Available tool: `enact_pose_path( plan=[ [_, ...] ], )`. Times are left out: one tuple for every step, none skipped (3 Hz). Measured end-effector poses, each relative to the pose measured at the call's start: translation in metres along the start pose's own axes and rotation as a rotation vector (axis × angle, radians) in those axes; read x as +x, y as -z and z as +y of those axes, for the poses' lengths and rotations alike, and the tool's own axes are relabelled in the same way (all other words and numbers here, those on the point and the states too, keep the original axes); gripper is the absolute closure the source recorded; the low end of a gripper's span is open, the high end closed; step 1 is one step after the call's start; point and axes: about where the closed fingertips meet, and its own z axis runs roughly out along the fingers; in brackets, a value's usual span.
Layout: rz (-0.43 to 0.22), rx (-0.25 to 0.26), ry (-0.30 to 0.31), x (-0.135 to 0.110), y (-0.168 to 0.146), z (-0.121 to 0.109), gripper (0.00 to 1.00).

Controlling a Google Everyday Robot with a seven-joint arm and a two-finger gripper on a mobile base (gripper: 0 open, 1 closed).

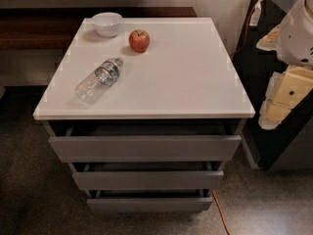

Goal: Pick coke can from bottom drawer and place on counter

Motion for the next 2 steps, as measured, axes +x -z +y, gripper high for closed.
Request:
enact_pose_path(
  plan=[
    [0.0, 0.0, 0.0, 0.0, 0.0, 0.0, 0.0],
    [-0.03, -0.015, 0.001, -0.0076, -0.003, 0.0065, 0.0]
  ],
)
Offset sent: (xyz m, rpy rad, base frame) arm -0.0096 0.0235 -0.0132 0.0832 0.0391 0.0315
